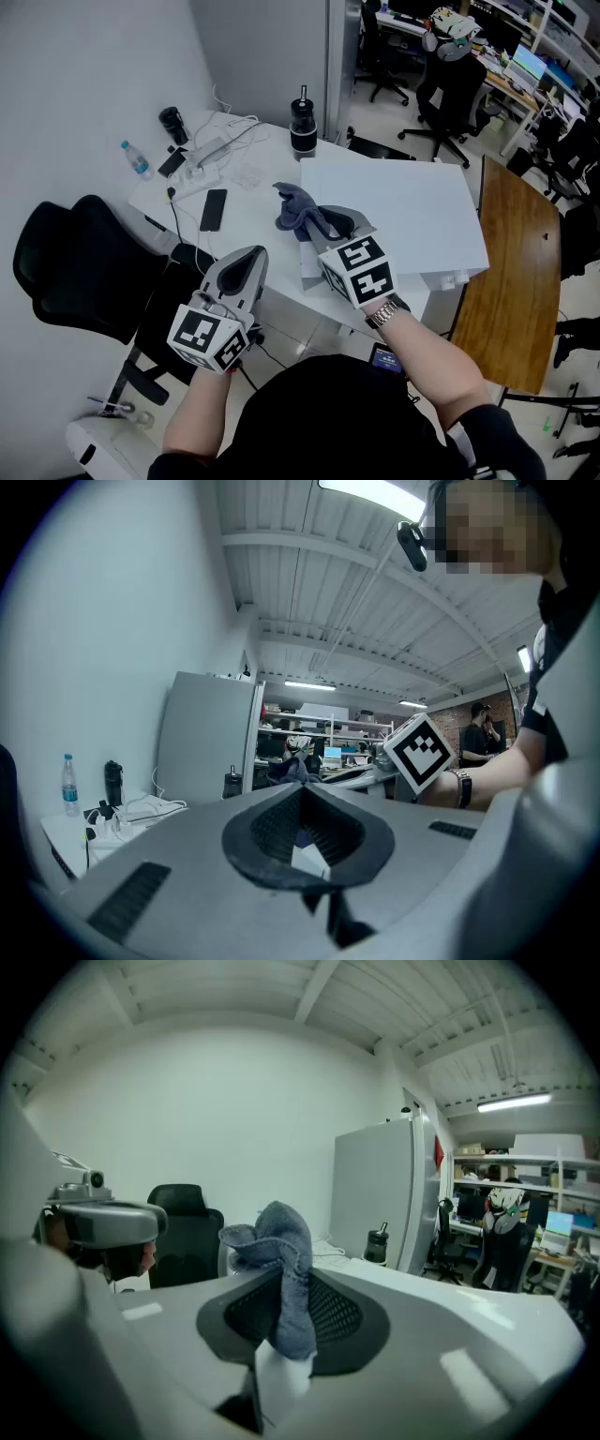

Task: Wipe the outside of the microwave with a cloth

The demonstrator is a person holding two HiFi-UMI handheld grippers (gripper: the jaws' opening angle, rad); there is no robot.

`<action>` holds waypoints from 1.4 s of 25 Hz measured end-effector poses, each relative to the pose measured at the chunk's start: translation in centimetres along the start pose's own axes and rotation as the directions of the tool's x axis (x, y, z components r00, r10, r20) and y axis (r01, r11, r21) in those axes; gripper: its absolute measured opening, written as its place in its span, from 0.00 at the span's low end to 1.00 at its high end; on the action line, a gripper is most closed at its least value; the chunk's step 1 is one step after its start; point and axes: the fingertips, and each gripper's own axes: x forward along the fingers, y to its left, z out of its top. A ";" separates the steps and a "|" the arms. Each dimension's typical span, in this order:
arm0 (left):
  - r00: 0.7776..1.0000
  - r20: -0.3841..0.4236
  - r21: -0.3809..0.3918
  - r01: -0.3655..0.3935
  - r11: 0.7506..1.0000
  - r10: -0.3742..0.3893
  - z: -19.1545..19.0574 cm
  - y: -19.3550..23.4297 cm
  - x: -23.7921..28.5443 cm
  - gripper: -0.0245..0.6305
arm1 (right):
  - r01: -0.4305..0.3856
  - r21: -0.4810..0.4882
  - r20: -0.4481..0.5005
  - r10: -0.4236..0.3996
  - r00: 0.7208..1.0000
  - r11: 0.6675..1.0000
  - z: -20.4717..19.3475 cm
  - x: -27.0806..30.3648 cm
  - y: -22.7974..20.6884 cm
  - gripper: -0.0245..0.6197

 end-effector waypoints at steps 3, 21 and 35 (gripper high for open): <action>1.000 0.001 -0.009 0.000 1.000 0.000 -0.2 1.2 0.2 0.04 | 0.007 -0.014 -0.068 -0.008 0.998 1.000 -1.0 1.6 -0.1 0.16; 0.997 0.011 -0.018 0.072 0.997 -0.072 0.0 1.1 2.9 0.04 | 0.108 -0.090 -0.216 -0.126 0.968 0.990 -3.9 0.7 -4.8 0.16; 0.997 0.003 0.016 0.083 0.996 -0.084 1.1 -4.0 6.1 0.04 | 0.160 -0.032 -0.216 -0.163 0.963 0.987 -6.2 -4.6 -11.1 0.16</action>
